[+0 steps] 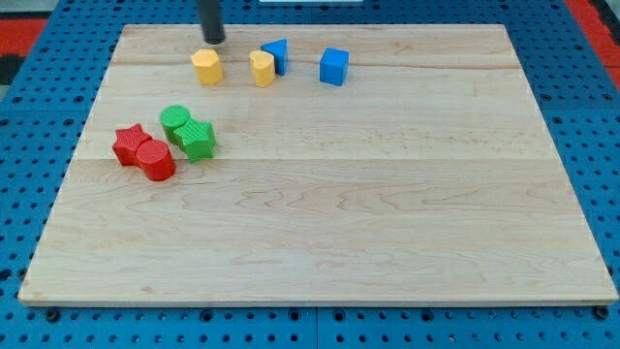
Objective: Push the blue triangle into the blue cube
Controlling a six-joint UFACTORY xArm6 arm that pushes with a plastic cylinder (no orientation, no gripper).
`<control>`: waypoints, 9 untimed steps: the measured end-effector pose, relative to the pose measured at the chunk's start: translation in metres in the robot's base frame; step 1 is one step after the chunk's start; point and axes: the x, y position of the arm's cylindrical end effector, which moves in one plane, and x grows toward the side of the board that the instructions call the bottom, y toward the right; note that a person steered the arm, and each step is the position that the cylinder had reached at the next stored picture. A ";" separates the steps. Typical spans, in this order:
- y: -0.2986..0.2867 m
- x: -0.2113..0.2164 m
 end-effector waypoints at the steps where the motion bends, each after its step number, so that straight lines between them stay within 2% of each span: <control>1: 0.005 0.000; 3: 0.005 0.007; 5: 0.008 0.033; 8: 0.116 0.033; 9: 0.155 0.054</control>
